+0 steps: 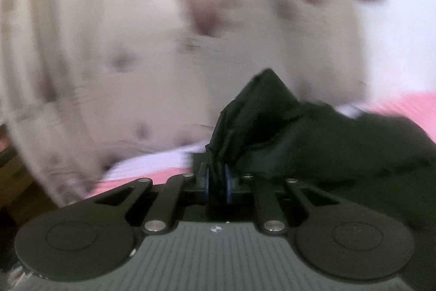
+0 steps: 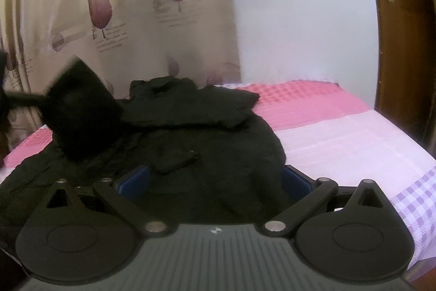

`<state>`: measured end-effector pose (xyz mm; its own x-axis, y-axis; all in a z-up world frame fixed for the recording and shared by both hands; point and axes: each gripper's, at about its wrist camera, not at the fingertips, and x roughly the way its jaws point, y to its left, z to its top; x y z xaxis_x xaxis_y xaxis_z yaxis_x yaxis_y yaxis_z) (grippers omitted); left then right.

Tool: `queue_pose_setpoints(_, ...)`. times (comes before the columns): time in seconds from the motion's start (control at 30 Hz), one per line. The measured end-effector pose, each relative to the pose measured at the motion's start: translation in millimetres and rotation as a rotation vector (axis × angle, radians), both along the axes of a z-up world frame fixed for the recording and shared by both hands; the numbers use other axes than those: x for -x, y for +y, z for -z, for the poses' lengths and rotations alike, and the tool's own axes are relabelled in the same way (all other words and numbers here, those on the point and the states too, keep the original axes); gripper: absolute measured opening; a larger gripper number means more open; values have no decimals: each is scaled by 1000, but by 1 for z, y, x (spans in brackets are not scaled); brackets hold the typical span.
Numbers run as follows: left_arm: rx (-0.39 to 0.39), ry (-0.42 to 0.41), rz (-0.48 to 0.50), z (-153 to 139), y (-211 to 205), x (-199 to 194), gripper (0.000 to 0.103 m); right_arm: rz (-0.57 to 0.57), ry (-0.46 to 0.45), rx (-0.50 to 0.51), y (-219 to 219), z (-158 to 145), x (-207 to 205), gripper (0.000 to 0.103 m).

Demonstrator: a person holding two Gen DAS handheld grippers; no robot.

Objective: Fold large clothes

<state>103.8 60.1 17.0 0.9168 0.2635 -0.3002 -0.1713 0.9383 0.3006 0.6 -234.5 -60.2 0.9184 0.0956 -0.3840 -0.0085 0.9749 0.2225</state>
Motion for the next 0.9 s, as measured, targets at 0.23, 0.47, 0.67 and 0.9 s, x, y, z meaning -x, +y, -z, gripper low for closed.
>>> queue_pose_setpoints(0.23, 41, -65, -369, -42, 148, -15, 15, -39, 14, 36, 24, -4, -3, 103)
queue_pose_setpoints(0.47, 99, -12, -688, -20, 277, -25, 14, -73, 9, 88, 50, -12, -6, 103)
queue_pose_setpoints(0.67, 79, 74, -847, 28, 342, -23, 14, -110, 10, 140, 71, -18, -12, 103)
queue_pose_setpoints(0.9, 237, 30, -791, 35, 349, 12, 66, -180, -49, 213, 93, -35, -28, 103)
